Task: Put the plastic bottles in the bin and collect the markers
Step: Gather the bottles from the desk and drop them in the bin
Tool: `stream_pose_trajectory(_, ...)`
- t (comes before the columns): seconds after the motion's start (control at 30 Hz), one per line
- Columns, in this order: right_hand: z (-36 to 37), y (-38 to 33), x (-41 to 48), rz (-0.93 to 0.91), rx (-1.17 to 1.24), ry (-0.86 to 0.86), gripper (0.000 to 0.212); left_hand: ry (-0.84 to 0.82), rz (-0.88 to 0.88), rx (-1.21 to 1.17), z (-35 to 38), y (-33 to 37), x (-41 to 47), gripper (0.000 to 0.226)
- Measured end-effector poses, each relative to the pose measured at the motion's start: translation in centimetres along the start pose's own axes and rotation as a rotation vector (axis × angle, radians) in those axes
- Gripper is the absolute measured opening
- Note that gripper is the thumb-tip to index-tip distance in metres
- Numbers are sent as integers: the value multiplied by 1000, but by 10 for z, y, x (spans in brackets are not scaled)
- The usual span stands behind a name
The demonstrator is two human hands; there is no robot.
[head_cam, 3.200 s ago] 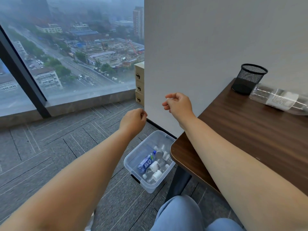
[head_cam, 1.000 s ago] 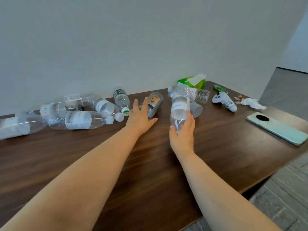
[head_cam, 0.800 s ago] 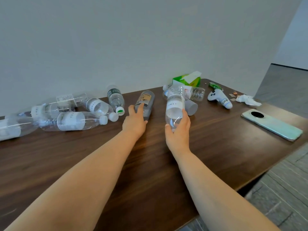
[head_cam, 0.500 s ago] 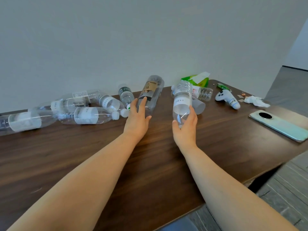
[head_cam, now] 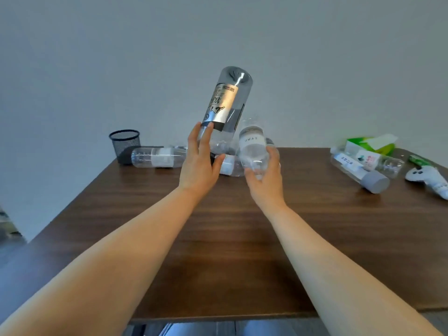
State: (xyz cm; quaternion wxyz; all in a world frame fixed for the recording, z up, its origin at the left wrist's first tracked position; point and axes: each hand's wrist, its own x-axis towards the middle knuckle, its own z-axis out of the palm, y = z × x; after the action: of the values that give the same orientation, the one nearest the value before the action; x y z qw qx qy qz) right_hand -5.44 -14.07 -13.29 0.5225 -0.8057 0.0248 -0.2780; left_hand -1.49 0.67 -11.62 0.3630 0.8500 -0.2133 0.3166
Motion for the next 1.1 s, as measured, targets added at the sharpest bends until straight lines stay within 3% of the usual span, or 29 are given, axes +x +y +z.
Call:
stream_pose_trajectory(0.13,78,-41,-21,-83,36,-241,67,103,-128,137,-81,-48,-19,74)
stream_pose_trajectory(0.43,232,-131,-101,-228,64,-694,44,306,-422,344,-260,-142,-108,71)
stream_pose_trajectory(0.57,289,-158,-133,-148,4,-850,65,331,-554,418,-319,-170,-150,68)
stream_pose_trajectory(0.73,342,-182,-159,-154,-211,-945,57,333,-682,408,-357,-196,-197,68)
stream_pose_trajectory(0.9,377,-188,-177,8,-217,-1105,90,283,-756,408,-373,-213,-229,66)
stream_pose_trajectory(1.1,388,-168,-198,-182,-305,-1042,67,127,-908,405,-371,-238,-254,67)
